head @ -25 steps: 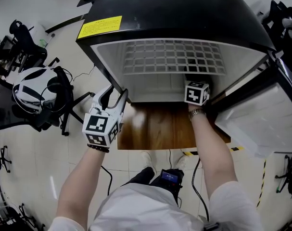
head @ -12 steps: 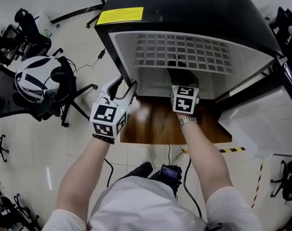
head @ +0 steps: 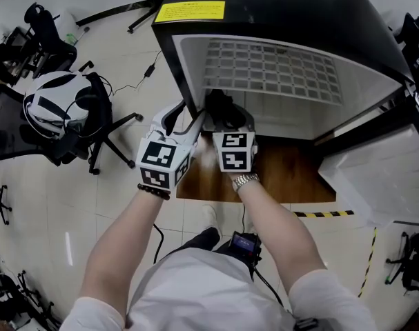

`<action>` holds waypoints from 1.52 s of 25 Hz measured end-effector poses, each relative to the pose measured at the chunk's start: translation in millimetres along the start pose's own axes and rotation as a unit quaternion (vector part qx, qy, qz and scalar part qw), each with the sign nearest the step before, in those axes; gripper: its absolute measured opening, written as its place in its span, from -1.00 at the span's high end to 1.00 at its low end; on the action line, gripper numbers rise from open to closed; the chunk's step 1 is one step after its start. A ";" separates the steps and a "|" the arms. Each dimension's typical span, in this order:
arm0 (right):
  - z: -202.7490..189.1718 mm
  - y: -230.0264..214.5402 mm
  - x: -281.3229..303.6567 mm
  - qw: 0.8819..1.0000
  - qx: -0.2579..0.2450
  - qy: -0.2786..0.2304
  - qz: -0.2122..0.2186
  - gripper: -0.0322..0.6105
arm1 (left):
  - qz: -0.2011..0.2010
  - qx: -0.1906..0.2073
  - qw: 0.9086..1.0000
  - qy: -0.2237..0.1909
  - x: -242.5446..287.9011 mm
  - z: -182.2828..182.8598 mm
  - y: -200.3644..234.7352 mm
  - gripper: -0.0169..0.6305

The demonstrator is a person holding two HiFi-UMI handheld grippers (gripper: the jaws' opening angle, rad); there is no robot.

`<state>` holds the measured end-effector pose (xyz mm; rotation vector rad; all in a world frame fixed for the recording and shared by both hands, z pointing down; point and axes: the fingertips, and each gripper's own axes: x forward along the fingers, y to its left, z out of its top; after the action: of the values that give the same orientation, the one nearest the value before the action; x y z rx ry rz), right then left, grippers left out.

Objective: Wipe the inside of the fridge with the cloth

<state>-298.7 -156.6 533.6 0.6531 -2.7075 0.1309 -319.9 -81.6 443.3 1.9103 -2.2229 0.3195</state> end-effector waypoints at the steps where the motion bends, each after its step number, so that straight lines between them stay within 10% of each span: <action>1: -1.9 6.0 1.1 1.000 0.000 0.001 0.005 0.52 | 0.000 0.000 1.000 0.000 0.2 0.2 0.1 0.37; 15: -55.5 10.0 7.9 0.998 -0.037 0.059 0.000 0.52 | -0.001 0.003 1.000 -0.001 -1.2 1.8 -0.6 0.37; 38: -78.0 -145.7 -51.0 0.988 -0.017 0.075 -0.134 0.52 | 0.012 -0.006 1.000 0.002 -1.0 -0.1 1.8 0.37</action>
<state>-165.1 -251.3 589.3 0.9481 -2.4477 0.0616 -321.5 -80.4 443.0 1.8760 -2.2424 0.3119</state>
